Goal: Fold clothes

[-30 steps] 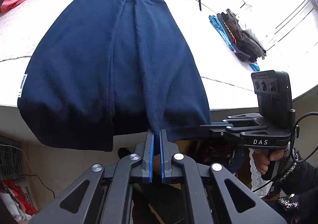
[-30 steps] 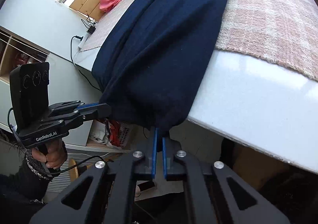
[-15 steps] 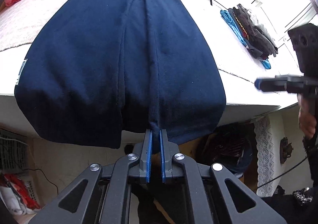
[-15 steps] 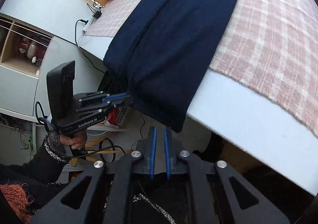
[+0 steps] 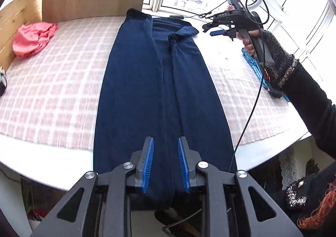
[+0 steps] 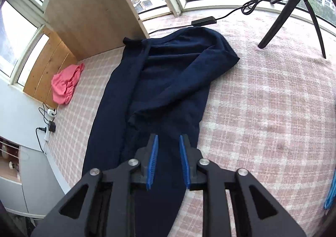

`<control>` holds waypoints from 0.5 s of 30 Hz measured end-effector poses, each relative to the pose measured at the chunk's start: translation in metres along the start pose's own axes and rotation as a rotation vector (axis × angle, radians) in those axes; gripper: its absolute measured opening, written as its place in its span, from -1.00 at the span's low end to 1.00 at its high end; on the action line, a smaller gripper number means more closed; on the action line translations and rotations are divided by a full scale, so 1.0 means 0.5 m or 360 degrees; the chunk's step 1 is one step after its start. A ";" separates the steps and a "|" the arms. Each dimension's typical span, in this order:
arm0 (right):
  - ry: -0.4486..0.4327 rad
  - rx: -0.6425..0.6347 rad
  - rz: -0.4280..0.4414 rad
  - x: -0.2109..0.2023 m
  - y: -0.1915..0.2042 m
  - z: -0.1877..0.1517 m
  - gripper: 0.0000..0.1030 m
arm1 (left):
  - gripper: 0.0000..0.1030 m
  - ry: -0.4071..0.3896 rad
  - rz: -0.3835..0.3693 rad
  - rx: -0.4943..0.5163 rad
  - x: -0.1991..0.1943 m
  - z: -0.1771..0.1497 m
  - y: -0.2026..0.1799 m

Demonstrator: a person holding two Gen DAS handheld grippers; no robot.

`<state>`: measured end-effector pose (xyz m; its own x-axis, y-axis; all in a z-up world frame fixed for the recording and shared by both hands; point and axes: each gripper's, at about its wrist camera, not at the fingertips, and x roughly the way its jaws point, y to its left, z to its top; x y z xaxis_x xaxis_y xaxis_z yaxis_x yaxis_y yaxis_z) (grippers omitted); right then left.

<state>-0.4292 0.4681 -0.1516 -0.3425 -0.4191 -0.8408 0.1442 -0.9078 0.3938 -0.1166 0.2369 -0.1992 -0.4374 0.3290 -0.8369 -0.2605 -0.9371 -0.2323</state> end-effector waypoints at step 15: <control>0.0026 0.0405 0.0170 0.166 -0.187 0.183 -0.10 | -0.47 0.0108 0.0033 0.0419 0.444 0.460 -0.071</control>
<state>-0.5558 0.5194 -0.2240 -0.3229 -0.5142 -0.7946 -0.0601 -0.8267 0.5594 -0.4023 0.3700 -0.2626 -0.3885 0.2931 -0.8736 -0.4708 -0.8781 -0.0853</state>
